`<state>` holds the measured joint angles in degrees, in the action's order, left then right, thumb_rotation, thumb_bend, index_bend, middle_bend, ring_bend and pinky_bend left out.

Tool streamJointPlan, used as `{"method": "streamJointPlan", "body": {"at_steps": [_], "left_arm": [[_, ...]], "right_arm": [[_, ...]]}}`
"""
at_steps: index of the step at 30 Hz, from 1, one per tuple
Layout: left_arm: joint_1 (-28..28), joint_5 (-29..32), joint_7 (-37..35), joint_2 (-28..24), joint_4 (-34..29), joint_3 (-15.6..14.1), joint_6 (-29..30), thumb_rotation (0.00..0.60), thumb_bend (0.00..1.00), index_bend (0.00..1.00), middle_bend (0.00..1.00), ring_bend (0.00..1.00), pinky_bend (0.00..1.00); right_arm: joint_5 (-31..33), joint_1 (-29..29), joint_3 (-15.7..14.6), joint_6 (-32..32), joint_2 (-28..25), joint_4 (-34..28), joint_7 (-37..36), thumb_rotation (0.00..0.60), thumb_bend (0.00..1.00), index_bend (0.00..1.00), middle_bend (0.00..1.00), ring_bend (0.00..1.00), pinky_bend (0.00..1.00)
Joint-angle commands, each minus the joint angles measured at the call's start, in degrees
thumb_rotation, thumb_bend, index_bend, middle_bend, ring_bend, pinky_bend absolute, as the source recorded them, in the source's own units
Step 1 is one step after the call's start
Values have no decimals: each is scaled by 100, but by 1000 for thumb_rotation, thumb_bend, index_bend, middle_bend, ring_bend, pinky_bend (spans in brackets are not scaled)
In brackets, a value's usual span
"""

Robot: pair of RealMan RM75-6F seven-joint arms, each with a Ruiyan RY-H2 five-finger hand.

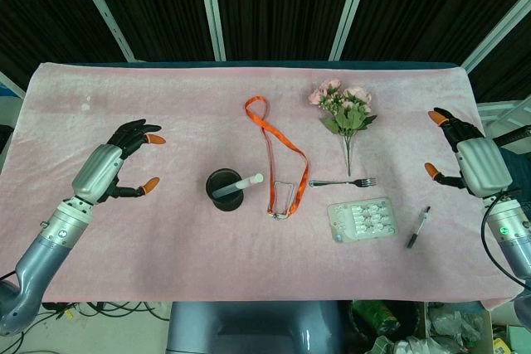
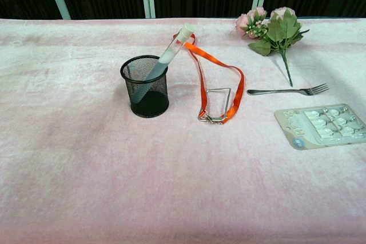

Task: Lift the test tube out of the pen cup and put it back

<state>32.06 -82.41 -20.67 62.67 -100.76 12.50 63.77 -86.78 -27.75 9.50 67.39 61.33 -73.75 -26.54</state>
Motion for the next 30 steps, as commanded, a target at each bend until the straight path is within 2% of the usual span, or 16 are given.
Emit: {"method": "streamJointPlan", "body": {"at_steps": [1,17,25,30], "left_arm": [[26,-8,18,44,4,-7,5,600,307,256,132,0,18],[90,-159,268,352,154,-64,218,600,307,241,135,0,35],[69,292,1273,244,-64,47,288,600,307,239,131,0,35],[-28,435,1943,264,-144,111,626,600,307,238,132,0,35]], "right_arm": [[14,2,-15,-5,6,18,1,600,233,97,64,153,195],[46,-5,-63,3,-25,20,49,600,233,97,64,153,195],[405,82,24,-40,-181,-413,526,600,233,97,62,150,195],[672,330,59,244,-279,-776,1115,600,232,97,62,150,195]]}}
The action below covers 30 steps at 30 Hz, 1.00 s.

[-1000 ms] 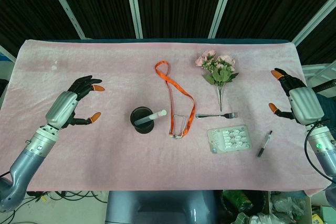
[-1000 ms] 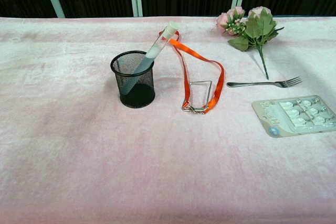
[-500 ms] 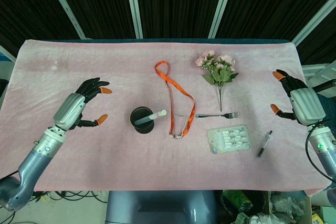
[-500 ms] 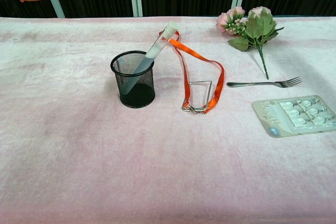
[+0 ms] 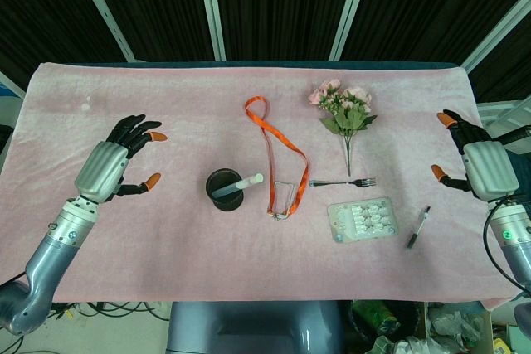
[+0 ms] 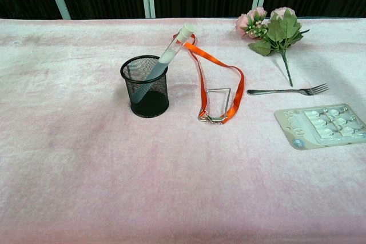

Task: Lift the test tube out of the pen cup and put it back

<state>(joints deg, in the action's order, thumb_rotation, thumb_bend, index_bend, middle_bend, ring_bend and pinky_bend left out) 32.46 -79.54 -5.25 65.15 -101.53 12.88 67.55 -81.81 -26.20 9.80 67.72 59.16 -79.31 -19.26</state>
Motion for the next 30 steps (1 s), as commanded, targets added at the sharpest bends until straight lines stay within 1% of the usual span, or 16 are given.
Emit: {"method": "streamJointPlan", "body": {"at_steps": [1,3,7,8,11,14,15,16,19,22,24,28,30], "left_arm": [[-167,155,543,30,-113,60,444,600,307,235,132,0,35],[-314,170,882,96,-154,90,826,600,307,230,131,0,35],[-427,218,1266,136,-160,84,1069,600,307,234,131,0,35],[-454,239,1374,146,-154,79,1122,600,307,239,131,0,35],[-559,291,2007,266,-59,21,1377,600,307,243,130,0,35],[-676,300,2288,328,17,-81,1513,600,307,242,129,0,35],[-770,377,2315,332,52,-172,1510,600,307,242,129,0,35],[-821,378,2265,332,72,-214,1518,600,307,243,129,0,35],[-906,392,2122,362,182,-324,1437,600,307,252,129,0,35],[-896,490,1952,432,228,-384,1197,600,307,257,129,0,32],[-871,555,1869,481,223,-376,1083,600,307,264,129,0,30],[-743,579,1588,768,316,-329,845,600,307,315,113,0,30],[-676,611,1542,862,339,-307,732,600,306,320,100,0,30]], "right_arm": [[223,254,20,322,-52,-294,581,600,231,97,62,150,195],[336,486,-74,592,2,-506,1228,600,231,96,62,150,195],[387,779,-229,974,160,-787,2026,600,231,95,62,151,195],[366,832,-267,1052,210,-810,2143,600,231,94,62,151,195],[219,1050,-453,1334,428,-802,2531,600,231,93,62,151,195],[176,1246,-570,1549,634,-697,2776,600,231,93,63,151,195],[244,1402,-680,1590,753,-677,2819,600,231,93,62,151,195],[268,1501,-721,1665,836,-663,2831,600,231,93,62,151,195],[242,1650,-797,1752,1011,-458,2875,600,231,91,63,151,195],[208,1716,-808,1782,1153,-179,2897,600,231,92,63,151,195],[210,1721,-788,1758,1182,-116,2874,600,231,92,63,151,195],[181,1747,-722,1802,1263,-1,2782,600,231,93,64,151,195],[194,1756,-711,1773,1288,38,2733,600,231,93,64,151,195]]}}
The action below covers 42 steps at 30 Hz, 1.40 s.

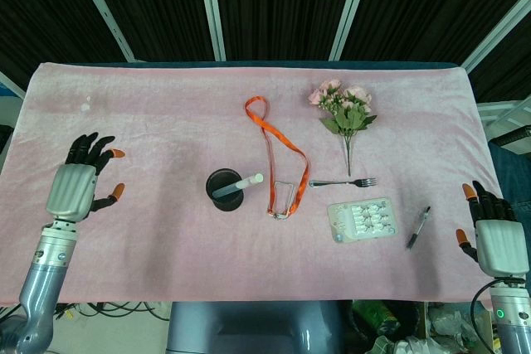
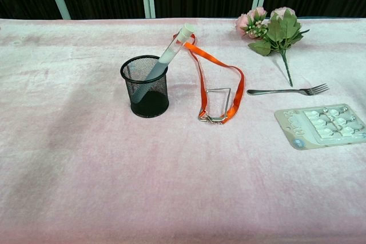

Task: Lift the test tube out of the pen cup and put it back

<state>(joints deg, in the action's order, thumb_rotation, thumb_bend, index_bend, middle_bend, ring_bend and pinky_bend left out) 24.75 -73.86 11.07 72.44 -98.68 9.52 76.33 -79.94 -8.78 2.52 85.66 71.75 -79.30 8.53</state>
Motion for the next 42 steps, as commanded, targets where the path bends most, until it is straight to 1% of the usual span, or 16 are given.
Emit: {"method": "streamJointPlan", "body": {"at_steps": [1,2,4,7,10,13,16,19,21,23,27,31,35,39,42], "left_arm": [[151,86,-74,177,33,50,-243,600,306,320,98,0,29],[343,210,-2,223,-172,116,-560,600,304,318,95,0,27],[579,779,372,218,-501,349,-863,600,302,316,90,0,21],[983,1685,1099,322,-848,706,-1062,600,302,317,88,0,17],[1380,2444,1655,450,-1005,949,-1159,600,302,319,89,0,16],[1709,3079,2066,521,-1120,1082,-1236,600,302,322,89,0,15],[1953,3551,2326,581,-1166,1165,-1258,600,302,326,88,0,13],[2389,4205,2656,826,-1069,1265,-1298,600,302,337,90,0,10],[2557,4364,2696,945,-1019,1294,-1264,600,302,351,101,0,10],[2667,4463,2754,1016,-993,1262,-1231,600,302,364,112,0,10],[2875,4752,2919,1096,-971,1201,-1195,600,268,362,112,0,8],[3101,5183,2953,1220,-843,1227,-1235,600,262,364,112,0,8],[3226,5282,2961,1306,-717,1179,-1219,600,261,373,113,0,7],[3327,5375,2839,1386,-612,1158,-1362,600,262,393,115,0,0],[3419,5397,2876,1418,-530,1081,-1337,600,270,403,116,0,0]], "right_arm": [[28,15,29,-57,43,63,-81,600,231,93,64,151,195],[69,9,41,-138,55,113,-125,600,231,93,64,151,195],[81,6,59,-191,63,153,-163,600,231,93,64,151,195],[53,11,48,-257,38,145,-159,600,230,93,64,151,195],[49,18,60,-296,26,118,-122,600,231,93,64,151,195],[41,24,76,-308,25,103,-114,600,231,93,64,151,195],[28,29,82,-317,30,94,-102,600,231,93,64,151,195],[0,18,76,-372,49,100,-106,600,231,93,64,151,195],[-2,19,82,-399,54,109,-106,600,231,93,64,151,195],[-2,21,90,-419,51,116,-106,600,231,93,64,151,195],[13,34,118,-432,47,118,-130,600,232,93,64,151,195],[8,46,135,-446,41,116,-152,600,231,93,64,151,195],[-4,52,149,-451,39,113,-170,600,231,93,64,151,195],[14,58,174,-475,46,128,-180,600,231,93,64,151,195],[5,67,191,-469,38,119,-215,600,231,92,64,151,195]]}}
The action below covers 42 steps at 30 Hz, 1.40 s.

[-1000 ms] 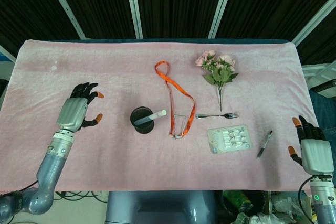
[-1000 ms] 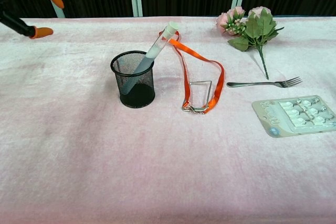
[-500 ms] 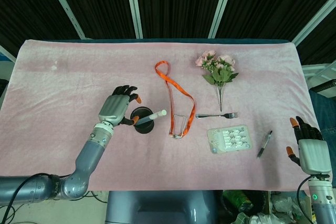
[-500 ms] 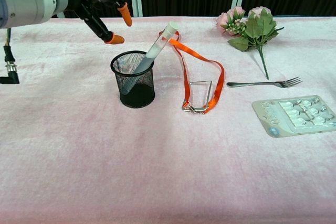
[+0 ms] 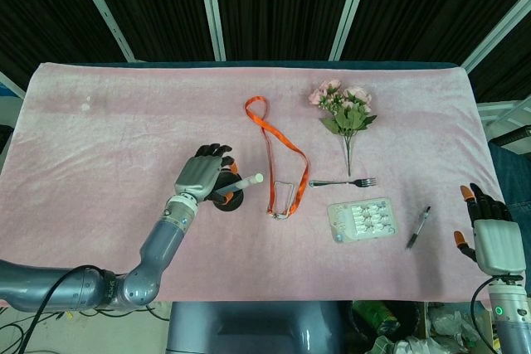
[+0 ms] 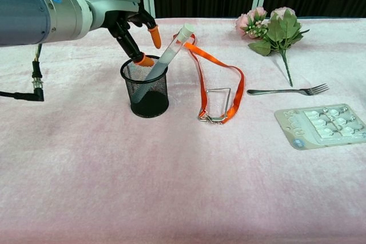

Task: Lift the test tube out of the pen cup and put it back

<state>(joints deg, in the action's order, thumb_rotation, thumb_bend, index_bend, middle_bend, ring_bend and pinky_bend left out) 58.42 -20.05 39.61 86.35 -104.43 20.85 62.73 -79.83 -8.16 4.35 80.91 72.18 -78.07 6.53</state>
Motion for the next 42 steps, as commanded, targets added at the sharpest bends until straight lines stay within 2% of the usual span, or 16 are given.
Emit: {"method": "streamJointPlan", "body": {"at_steps": [1,13,42], "left_arm": [[69,16,21,40,65,-72,38,600,276,406,117,0,0],[188,73,-55,147,258,-219,37,600,335,434,131,0,0],[430,162,-204,349,655,-390,-213,600,335,449,136,0,0]], "right_arm": [[-9,8,11,8,-7,-4,-23,600,231,92,64,151,195],[-3,16,34,-62,-25,24,-85,600,231,91,64,151,195],[-11,28,93,-115,-50,48,-206,600,231,89,64,151,195]]}}
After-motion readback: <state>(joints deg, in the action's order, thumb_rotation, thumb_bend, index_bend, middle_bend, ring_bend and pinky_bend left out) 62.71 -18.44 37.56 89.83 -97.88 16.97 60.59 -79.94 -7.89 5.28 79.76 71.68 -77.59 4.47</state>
